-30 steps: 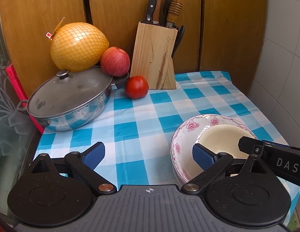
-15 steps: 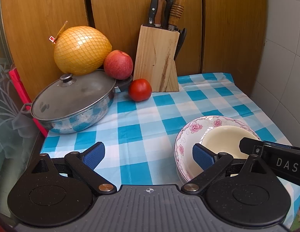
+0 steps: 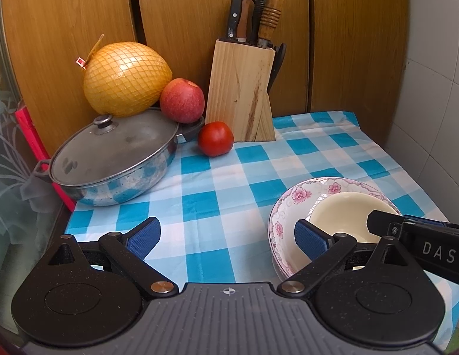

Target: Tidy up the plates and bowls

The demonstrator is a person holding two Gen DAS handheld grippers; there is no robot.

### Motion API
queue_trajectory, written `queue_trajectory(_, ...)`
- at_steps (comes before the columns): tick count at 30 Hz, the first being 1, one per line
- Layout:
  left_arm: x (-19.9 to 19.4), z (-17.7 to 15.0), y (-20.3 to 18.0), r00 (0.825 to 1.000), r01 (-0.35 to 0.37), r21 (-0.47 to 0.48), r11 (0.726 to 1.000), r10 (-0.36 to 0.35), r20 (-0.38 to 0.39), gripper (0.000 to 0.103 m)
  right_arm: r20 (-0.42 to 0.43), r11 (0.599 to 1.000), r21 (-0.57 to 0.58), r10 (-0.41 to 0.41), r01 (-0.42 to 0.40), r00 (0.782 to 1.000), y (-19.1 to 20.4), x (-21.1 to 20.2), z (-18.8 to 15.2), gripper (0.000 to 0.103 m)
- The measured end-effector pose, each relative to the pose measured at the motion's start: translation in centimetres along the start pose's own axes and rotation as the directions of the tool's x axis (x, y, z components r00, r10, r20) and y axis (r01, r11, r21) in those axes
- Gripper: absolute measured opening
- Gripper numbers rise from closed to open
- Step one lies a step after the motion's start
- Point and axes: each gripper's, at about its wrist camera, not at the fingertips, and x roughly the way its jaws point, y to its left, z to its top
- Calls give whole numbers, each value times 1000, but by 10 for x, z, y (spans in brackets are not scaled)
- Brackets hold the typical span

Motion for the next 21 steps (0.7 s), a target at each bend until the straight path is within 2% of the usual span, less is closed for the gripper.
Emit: queue_trajectory(21,1,-1,2,1000,-5,5,1000,5,-2,99,-1,1000,-1,0,0,1000,2,1,-1,36)
